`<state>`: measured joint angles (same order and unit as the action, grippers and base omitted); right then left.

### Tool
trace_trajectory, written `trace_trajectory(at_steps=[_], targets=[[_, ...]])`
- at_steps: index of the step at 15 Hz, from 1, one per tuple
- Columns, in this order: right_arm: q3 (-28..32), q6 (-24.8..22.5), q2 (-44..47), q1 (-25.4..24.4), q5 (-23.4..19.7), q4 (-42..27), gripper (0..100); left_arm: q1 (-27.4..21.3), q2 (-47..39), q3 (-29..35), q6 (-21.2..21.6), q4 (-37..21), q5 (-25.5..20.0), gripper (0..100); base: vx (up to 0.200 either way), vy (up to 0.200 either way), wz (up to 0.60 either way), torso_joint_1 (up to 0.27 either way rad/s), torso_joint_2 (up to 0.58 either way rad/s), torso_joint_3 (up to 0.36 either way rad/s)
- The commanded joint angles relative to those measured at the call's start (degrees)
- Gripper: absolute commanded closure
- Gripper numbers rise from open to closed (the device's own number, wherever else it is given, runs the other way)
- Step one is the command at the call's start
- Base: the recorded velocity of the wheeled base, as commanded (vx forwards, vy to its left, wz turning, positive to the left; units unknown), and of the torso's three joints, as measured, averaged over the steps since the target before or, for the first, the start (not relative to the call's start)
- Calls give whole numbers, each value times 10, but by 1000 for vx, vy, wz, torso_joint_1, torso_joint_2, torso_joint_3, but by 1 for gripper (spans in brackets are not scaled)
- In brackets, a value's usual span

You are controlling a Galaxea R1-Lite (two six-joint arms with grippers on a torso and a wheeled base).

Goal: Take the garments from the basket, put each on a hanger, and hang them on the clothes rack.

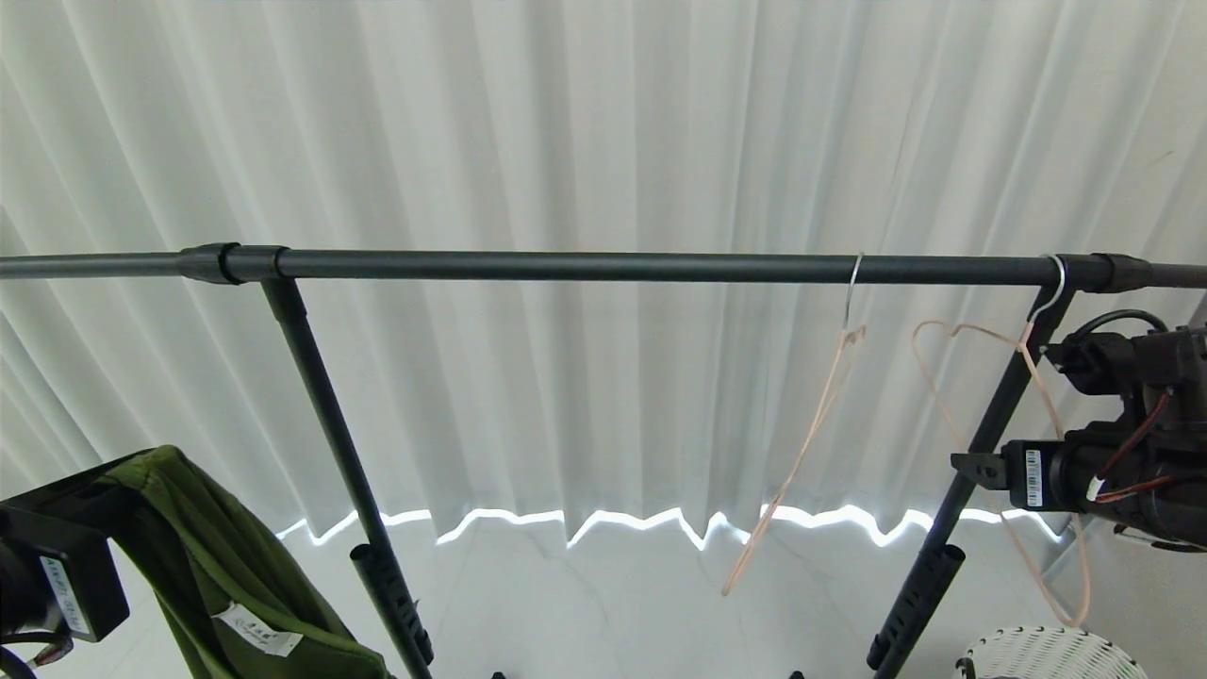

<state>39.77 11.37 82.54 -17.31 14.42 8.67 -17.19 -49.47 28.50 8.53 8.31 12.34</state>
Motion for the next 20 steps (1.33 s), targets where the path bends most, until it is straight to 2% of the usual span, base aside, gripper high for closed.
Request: trace_trajectory(at_steps=[1, 10, 11, 20], targets=[[1, 0, -1, 0, 0, 1, 0, 0, 0, 0, 0, 0, 1, 100, 0, 0, 0, 0, 0, 0], [2, -5, 3, 1, 0, 17, 0, 0, 1, 0, 0, 0, 1, 100, 0, 0, 0, 0, 0, 0], [2, -5, 3, 1, 0, 17, 100, 0, 3, 0, 0, 0, 1, 100, 0, 0, 0, 0, 0, 0], [3, -6, -1, 1, 4, 14, 100, 0, 4, 0, 0, 3, 1, 100, 0, 0, 0, 0, 0, 0]])
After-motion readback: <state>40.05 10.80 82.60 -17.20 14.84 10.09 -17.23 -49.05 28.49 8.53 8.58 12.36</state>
